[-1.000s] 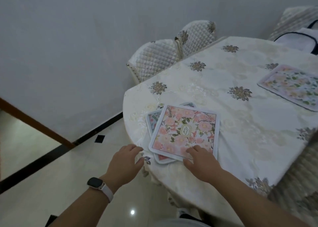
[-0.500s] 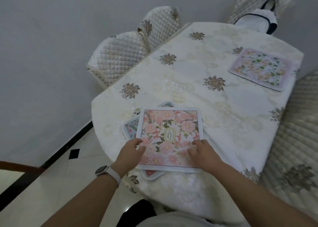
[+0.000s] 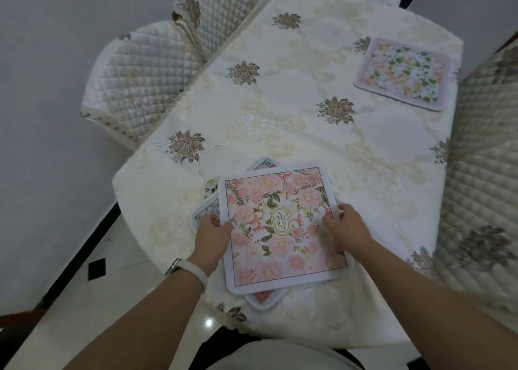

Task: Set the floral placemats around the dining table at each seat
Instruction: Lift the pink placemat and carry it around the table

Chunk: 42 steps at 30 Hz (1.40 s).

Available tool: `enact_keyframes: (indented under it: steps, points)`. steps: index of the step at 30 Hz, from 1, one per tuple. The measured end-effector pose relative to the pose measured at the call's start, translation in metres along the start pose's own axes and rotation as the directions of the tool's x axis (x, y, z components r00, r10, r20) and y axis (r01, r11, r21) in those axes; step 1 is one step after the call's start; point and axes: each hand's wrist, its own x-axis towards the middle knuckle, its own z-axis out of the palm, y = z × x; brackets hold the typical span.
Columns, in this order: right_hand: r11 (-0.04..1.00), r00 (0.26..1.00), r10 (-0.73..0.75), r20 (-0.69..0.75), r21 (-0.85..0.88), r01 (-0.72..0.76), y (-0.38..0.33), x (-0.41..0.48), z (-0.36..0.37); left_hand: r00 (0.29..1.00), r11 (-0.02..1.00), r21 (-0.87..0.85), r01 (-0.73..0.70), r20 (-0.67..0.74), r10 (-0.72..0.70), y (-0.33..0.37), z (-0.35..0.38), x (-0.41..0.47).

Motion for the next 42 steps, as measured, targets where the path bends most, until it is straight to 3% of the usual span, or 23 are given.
enact_keyframes:
  steps: [6, 13, 27, 42]
  points:
    - [0.990, 0.996, 0.073, -0.046, 0.126, -0.067, -0.003, 0.003, 0.001, 0.992, 0.998, -0.018, 0.054, 0.113, -0.052, 0.000, -0.001, 0.010]
    - [0.965, 0.988, 0.152, 0.000, 0.216, -0.148, 0.000, 0.004, 0.002, 0.992, 0.998, -0.034, 0.052, 0.121, -0.048, -0.004, 0.003, 0.010]
    - [0.949, 0.983, 0.108, -0.148, 0.310, -0.057, -0.012, -0.051, -0.008, 0.973, 0.984, -0.123, -0.130, 0.176, 0.151, 0.021, -0.015, 0.001]
    - [0.891, 0.912, 0.266, -0.313, 0.441, -0.109, 0.045, -0.112, -0.026, 0.899, 0.969, -0.110, -0.222, 0.361, 0.247, 0.033, 0.028, -0.025]
